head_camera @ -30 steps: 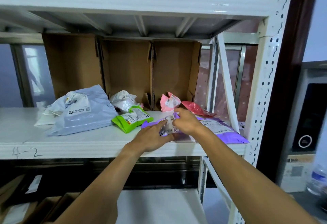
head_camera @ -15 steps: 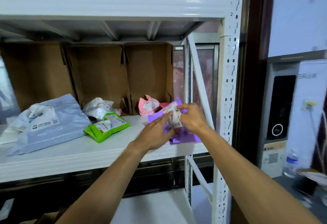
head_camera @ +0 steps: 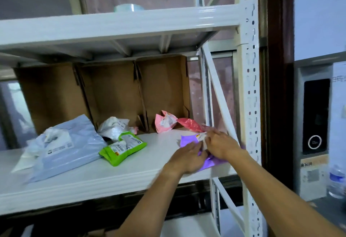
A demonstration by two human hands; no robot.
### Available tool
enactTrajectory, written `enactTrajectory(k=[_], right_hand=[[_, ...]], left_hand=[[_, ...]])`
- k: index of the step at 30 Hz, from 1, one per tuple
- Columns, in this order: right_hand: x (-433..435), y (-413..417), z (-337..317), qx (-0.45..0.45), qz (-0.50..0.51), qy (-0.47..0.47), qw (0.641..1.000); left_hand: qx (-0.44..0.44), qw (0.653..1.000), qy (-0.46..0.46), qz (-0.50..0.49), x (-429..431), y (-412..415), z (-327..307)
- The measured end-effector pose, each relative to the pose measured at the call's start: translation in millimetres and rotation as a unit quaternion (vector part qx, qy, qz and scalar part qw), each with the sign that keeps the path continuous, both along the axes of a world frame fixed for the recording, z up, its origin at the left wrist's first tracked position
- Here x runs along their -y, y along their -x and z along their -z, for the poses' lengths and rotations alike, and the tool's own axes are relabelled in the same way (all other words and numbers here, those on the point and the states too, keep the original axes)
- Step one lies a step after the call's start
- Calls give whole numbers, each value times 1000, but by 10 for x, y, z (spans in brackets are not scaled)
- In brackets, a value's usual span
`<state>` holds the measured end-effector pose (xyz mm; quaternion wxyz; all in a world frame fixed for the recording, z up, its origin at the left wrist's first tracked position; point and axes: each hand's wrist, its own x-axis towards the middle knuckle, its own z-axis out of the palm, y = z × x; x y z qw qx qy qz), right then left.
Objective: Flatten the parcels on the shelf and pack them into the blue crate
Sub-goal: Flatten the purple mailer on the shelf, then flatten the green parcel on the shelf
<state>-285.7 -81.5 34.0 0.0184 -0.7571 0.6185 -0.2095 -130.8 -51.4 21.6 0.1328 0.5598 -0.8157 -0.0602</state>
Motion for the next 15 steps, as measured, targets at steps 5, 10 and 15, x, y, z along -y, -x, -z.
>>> enactTrajectory(k=[5, 10, 15], right_hand=[[205, 60, 214, -7, 8, 30, 999], [156, -47, 107, -68, 42, 17, 997], [-51, -445, -74, -77, 37, 93, 992]], left_hand=[[39, 998, -29, -34, -98, 35, -88], [40, 998, -18, -55, -155, -255, -54], [24, 989, 102, -106, -225, -762, -73]])
